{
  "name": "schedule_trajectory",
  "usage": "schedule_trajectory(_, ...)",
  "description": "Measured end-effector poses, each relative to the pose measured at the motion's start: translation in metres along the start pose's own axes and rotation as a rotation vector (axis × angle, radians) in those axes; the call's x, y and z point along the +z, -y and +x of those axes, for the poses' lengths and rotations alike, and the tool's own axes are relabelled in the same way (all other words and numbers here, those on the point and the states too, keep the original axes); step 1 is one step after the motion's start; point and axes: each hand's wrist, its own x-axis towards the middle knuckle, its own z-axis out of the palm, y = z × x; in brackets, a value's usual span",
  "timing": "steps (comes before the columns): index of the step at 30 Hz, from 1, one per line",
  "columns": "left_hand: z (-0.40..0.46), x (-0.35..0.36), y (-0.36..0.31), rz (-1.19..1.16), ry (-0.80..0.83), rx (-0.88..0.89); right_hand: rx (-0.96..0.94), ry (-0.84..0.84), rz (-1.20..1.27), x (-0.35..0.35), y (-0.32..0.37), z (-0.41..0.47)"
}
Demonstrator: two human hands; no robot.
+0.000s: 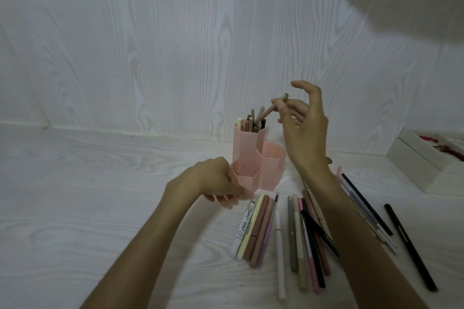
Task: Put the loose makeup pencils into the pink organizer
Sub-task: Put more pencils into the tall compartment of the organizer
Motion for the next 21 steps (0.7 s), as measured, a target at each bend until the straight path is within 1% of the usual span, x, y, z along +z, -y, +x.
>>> schedule_trajectory(4,0.002,0.005,0.001,0.017,0.054,-0.021,-0.027,0.013,-0.171,0.007,-0.010,-0.005)
schedule_trajectory(8,0.005,0.011,0.001,0.045,0.085,-0.033,-0.039,-0.030,-0.286,0.009,-0.014,-0.004)
schedule_trajectory(10,0.006,0.013,0.000,0.054,0.088,-0.044,-0.063,-0.033,-0.389,0.012,-0.015,-0.002)
schedule_trajectory(12,0.006,0.014,-0.001,0.069,0.090,-0.052,-0.072,0.024,-0.508,0.015,-0.019,0.002)
schedule_trajectory(15,0.007,0.017,-0.004,0.116,0.092,-0.067,-0.109,0.185,-0.635,0.018,-0.025,0.005)
schedule_trajectory(18,0.007,0.021,-0.007,0.183,0.059,-0.065,-0.169,0.278,-0.666,0.016,-0.023,0.005)
schedule_trajectory(21,0.005,0.027,-0.011,0.239,0.020,-0.046,-0.130,0.326,-0.638,0.003,-0.018,0.004)
